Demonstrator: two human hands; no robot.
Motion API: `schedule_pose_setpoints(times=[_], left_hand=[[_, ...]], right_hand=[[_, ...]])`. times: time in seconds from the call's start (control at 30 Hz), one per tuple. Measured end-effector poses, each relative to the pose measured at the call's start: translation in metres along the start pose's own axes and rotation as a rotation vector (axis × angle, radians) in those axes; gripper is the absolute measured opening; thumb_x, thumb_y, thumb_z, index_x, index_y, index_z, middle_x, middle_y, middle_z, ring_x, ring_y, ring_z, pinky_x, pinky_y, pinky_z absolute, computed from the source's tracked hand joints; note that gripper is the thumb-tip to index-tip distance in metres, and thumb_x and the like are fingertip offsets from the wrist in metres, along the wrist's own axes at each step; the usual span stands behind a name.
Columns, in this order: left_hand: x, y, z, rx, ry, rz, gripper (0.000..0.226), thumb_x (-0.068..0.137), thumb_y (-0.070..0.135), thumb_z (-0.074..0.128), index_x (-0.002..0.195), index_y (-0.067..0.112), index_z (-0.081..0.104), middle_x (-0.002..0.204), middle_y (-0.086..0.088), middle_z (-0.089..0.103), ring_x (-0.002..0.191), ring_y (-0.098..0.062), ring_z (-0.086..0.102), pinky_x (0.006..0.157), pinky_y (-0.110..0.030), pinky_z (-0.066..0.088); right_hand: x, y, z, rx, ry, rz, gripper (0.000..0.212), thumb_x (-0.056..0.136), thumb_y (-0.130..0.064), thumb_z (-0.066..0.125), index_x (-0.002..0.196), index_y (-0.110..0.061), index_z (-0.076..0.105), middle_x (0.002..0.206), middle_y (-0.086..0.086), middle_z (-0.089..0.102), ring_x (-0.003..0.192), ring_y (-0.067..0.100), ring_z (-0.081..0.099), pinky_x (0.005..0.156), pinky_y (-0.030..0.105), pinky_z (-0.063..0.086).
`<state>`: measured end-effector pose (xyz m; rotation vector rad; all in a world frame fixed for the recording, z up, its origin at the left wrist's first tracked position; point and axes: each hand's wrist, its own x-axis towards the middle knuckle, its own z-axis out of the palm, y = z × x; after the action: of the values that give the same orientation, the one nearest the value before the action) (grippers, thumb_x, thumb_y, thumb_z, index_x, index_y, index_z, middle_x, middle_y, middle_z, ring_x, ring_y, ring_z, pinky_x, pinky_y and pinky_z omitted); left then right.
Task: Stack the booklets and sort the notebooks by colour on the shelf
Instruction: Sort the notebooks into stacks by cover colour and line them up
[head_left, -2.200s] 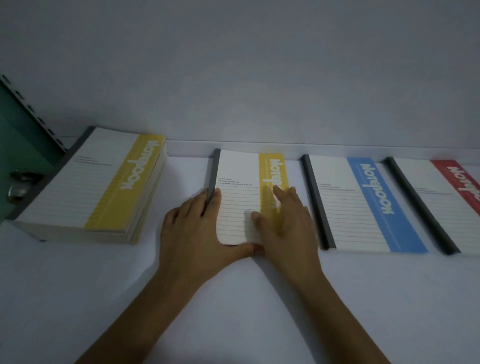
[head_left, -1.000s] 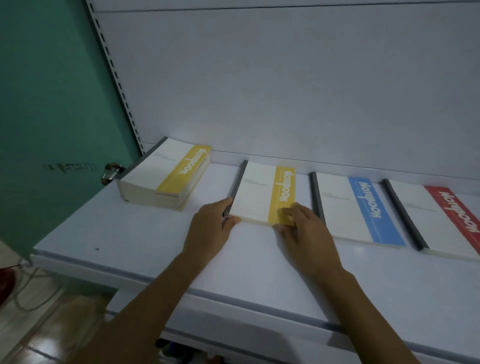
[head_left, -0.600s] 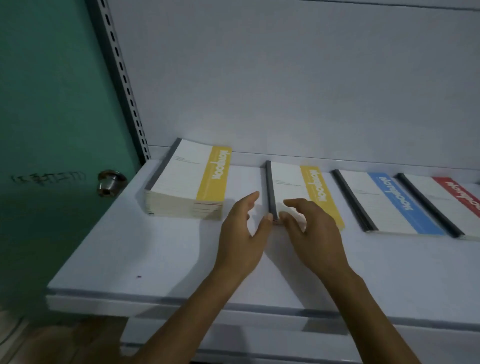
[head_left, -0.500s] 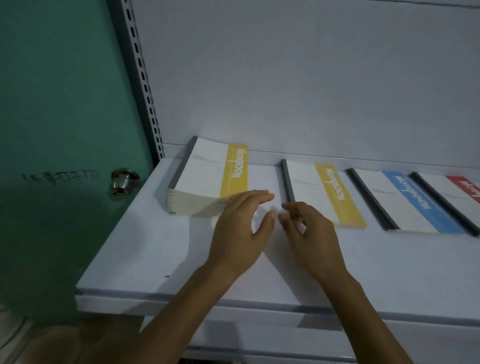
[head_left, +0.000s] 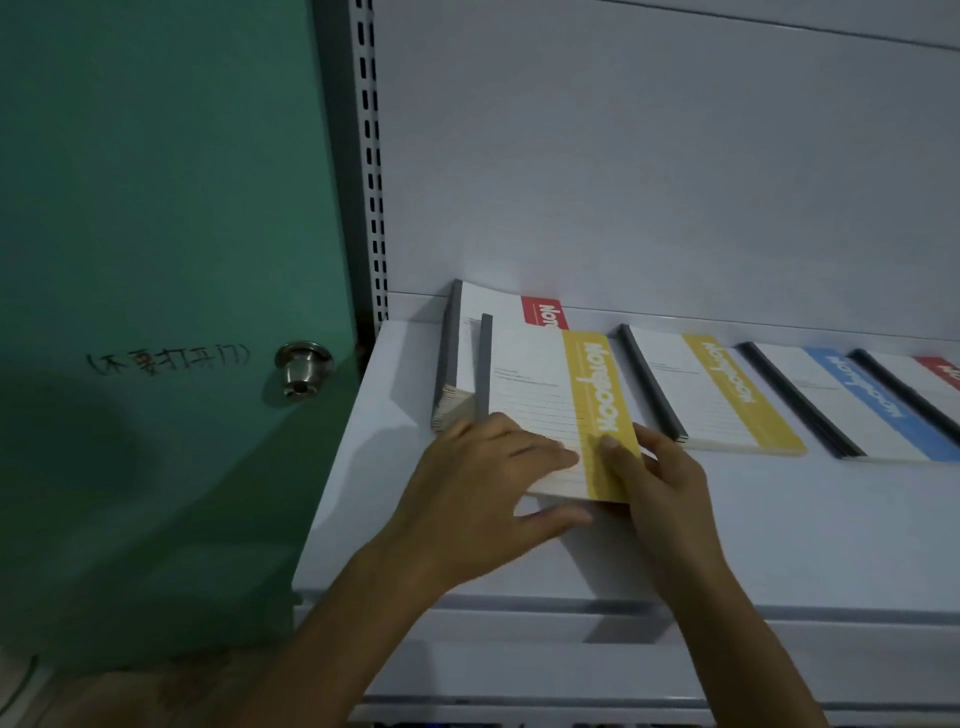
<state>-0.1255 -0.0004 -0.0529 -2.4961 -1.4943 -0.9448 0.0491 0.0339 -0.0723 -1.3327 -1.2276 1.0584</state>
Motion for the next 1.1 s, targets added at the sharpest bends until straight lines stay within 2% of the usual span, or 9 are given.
schedule_pose_setpoints(times=[0.07, 0.23, 0.33, 0.47, 0.63, 0.77, 0.87, 1.0, 1.1], left_hand=[[0.002, -0.001, -0.004, -0.151, 0.072, -0.080, 0.049, 0.083, 0.059, 0.054, 0.114, 0.023, 0.068, 0.113, 0.008, 0.068, 0.103, -0.008, 0.059, 0.086, -0.027, 0.047], [0.034, -0.033, -0.006, -0.285, 0.295, -0.432, 0.040, 0.091, 0.040, 0.053, 0.126, 0.021, 0.056, 0.134, 0.003, 0.054, 0.125, -0.014, 0.043, 0.098, -0.033, 0.039], [0.054, -0.057, 0.006, -0.303, 0.137, -0.673, 0.060, 0.089, 0.043, 0.057, 0.140, 0.017, 0.037, 0.144, -0.002, 0.042, 0.132, -0.022, 0.035, 0.102, -0.039, 0.037], [0.056, -0.071, 0.015, -0.592, -0.076, -0.926, 0.084, 0.085, 0.049, 0.062, 0.148, 0.017, 0.017, 0.147, -0.004, 0.039, 0.128, -0.029, 0.044, 0.100, -0.050, 0.043], [0.054, -0.073, 0.008, -0.506, -0.077, -0.839, 0.050, 0.091, 0.040, 0.056, 0.135, 0.020, 0.042, 0.135, -0.001, 0.053, 0.118, -0.024, 0.053, 0.097, -0.047, 0.045], [0.048, -0.069, 0.001, -0.290, 0.135, -0.789, 0.043, 0.090, 0.024, 0.060, 0.130, 0.016, 0.045, 0.127, -0.005, 0.057, 0.107, -0.025, 0.056, 0.085, -0.046, 0.051], [0.045, -0.061, -0.001, -0.285, 0.261, -0.800, 0.039, 0.089, 0.012, 0.061, 0.125, 0.020, 0.046, 0.125, -0.002, 0.059, 0.097, -0.018, 0.054, 0.070, -0.033, 0.050], [0.047, -0.043, -0.009, -0.406, 0.522, -0.717, 0.044, 0.093, 0.003, 0.052, 0.133, 0.021, 0.045, 0.128, 0.008, 0.055, 0.116, -0.013, 0.053, 0.089, -0.037, 0.052], [0.055, -0.019, -0.012, -0.502, 0.669, -0.651, 0.037, 0.096, 0.012, 0.051, 0.131, 0.025, 0.051, 0.116, 0.022, 0.057, 0.107, 0.002, 0.057, 0.086, -0.026, 0.053]], right_hand=[[-0.003, 0.002, -0.008, 0.006, 0.004, 0.041, 0.023, 0.091, -0.029, 0.061, 0.113, -0.023, 0.061, 0.096, -0.009, 0.068, 0.076, 0.003, 0.067, 0.051, 0.013, 0.048], [-0.016, 0.009, -0.023, 0.033, 0.154, 0.063, 0.022, 0.094, -0.029, 0.057, 0.114, -0.022, 0.057, 0.104, -0.002, 0.066, 0.090, 0.012, 0.062, 0.062, 0.025, 0.045], [-0.022, 0.011, -0.030, 0.044, 0.196, 0.073, 0.019, 0.094, -0.029, 0.056, 0.112, -0.024, 0.056, 0.102, 0.000, 0.067, 0.089, 0.015, 0.063, 0.062, 0.028, 0.047], [-0.024, 0.012, -0.034, 0.057, 0.199, 0.089, 0.021, 0.093, -0.030, 0.058, 0.113, -0.024, 0.056, 0.102, 0.000, 0.068, 0.090, 0.017, 0.063, 0.065, 0.030, 0.049], [-0.022, 0.013, -0.034, 0.072, 0.166, 0.086, 0.019, 0.093, -0.030, 0.058, 0.111, -0.027, 0.057, 0.101, -0.001, 0.069, 0.091, 0.018, 0.064, 0.067, 0.032, 0.051], [-0.019, 0.011, -0.034, 0.090, 0.160, 0.067, 0.016, 0.093, -0.029, 0.058, 0.109, -0.028, 0.058, 0.101, -0.003, 0.069, 0.091, 0.017, 0.064, 0.068, 0.032, 0.051], [-0.014, 0.008, -0.039, 0.103, 0.159, 0.040, 0.016, 0.093, -0.028, 0.058, 0.109, -0.029, 0.058, 0.104, -0.005, 0.067, 0.094, 0.016, 0.063, 0.071, 0.033, 0.051], [-0.001, 0.003, -0.058, 0.119, 0.169, -0.002, 0.010, 0.093, -0.025, 0.058, 0.102, -0.031, 0.059, 0.099, -0.007, 0.069, 0.089, 0.014, 0.065, 0.069, 0.032, 0.051], [0.015, 0.001, -0.076, 0.158, 0.201, 0.003, 0.011, 0.092, -0.023, 0.059, 0.097, -0.033, 0.059, 0.092, -0.011, 0.067, 0.085, 0.013, 0.064, 0.072, 0.034, 0.053]])
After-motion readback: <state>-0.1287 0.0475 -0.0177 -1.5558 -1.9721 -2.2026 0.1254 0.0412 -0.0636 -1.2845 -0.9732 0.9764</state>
